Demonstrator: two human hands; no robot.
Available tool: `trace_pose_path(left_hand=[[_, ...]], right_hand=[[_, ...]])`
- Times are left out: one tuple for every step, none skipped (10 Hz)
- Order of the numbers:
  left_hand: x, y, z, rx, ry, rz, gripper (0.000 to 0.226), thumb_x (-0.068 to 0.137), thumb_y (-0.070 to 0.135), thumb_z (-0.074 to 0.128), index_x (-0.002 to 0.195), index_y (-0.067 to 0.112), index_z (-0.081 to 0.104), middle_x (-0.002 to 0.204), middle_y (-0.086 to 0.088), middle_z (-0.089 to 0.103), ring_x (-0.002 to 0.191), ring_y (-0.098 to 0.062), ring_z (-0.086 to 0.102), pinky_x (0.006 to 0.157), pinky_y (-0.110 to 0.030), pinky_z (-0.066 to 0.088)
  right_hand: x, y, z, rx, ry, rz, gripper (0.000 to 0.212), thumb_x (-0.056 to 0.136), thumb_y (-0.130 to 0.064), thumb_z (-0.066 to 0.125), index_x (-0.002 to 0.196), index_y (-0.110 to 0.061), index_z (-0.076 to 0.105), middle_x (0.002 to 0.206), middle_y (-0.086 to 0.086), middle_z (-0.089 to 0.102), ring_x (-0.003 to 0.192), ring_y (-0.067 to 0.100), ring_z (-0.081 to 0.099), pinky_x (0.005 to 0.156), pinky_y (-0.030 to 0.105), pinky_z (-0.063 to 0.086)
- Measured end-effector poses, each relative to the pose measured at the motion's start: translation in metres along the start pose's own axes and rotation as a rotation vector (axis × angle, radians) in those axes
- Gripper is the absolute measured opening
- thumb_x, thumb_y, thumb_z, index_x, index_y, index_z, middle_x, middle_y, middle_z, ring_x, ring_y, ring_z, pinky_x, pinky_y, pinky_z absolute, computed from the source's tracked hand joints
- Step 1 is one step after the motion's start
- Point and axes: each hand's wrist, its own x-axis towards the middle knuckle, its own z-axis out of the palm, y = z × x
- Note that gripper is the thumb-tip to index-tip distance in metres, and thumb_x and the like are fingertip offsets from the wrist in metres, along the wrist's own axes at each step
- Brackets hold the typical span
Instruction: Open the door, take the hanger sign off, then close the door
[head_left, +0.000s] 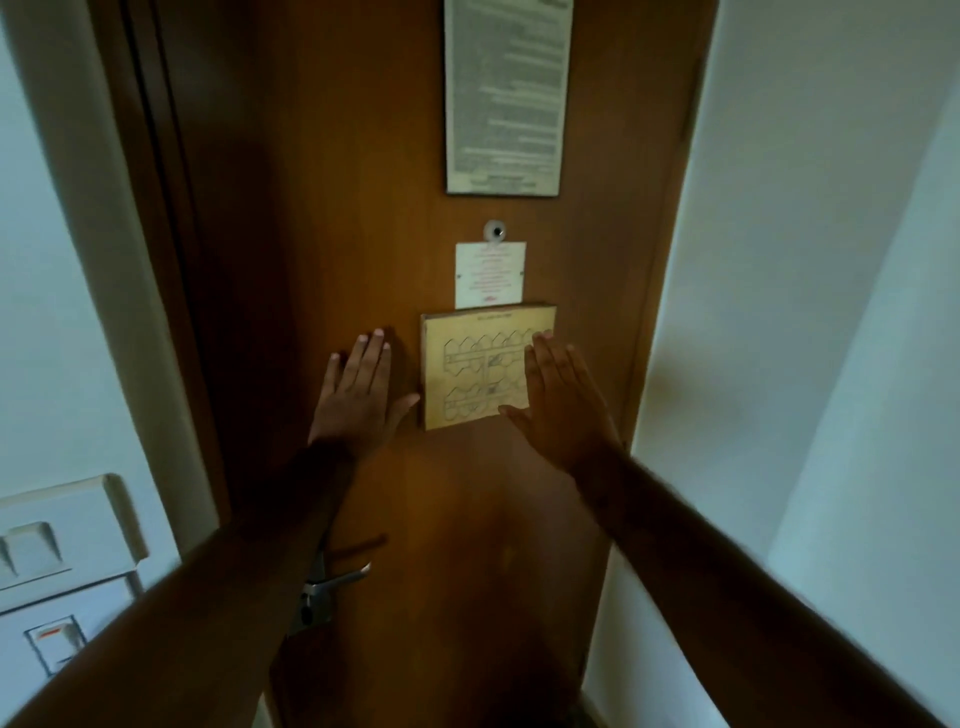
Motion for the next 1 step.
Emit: trace_pose_path(left_hand=[[0.0153,0.0348,-0.0473,-0.078,0.07,0.08,0.09,0.102,0.068,0.022,0.168,0.01,0.005,0.178,-0.009,-0.002,0.165,-0.026,-0.003,0.133,-0.055,0.005]], right_hand=[[0.0013,0.0283,-0.0364,0.0,0.051,0.067,0.094,0.098,-0.061,0.054,0.156,0.007,0.027,0.165,0.029,0.027,0.155,0.042,0.023,0.127,0.056,0.019]])
